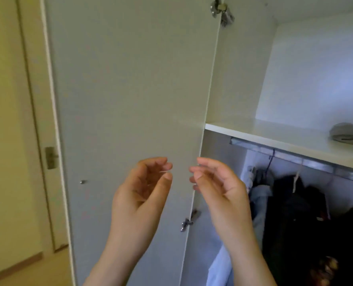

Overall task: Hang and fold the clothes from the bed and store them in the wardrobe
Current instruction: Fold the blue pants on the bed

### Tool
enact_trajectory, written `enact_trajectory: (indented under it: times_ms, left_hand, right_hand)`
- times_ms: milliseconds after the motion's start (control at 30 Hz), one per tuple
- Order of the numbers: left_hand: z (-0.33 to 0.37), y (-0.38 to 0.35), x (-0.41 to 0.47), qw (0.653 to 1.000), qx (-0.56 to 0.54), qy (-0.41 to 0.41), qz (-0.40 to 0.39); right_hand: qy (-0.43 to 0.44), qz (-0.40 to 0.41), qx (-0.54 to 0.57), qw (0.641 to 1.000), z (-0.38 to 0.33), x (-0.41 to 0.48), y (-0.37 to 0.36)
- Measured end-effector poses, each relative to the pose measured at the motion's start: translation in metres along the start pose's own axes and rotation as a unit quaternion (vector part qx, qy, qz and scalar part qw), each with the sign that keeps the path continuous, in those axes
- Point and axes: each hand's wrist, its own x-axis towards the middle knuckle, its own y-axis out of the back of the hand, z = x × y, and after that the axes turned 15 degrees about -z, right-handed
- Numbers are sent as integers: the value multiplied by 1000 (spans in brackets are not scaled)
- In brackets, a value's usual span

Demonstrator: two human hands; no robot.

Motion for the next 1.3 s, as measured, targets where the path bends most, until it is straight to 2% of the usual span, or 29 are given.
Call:
enact_trajectory:
  times_ms: [267, 567, 1100, 1300]
  left_hand:
    - [33, 163, -53, 987, 118, 19, 109]
    - [47, 280, -92, 955, 190, 39, 223]
    - [8, 419, -86, 878, 290, 82, 372]
    - [-3, 488, -78, 866, 307, 89, 384]
  right_hand:
    - [8, -141, 80, 987, -1, 8, -175]
    - [28, -266, 116, 957, -4, 19, -310]
    - [0, -401, 200, 894, 57, 88, -476]
    - [9, -417, 196, 888, 67, 113, -546]
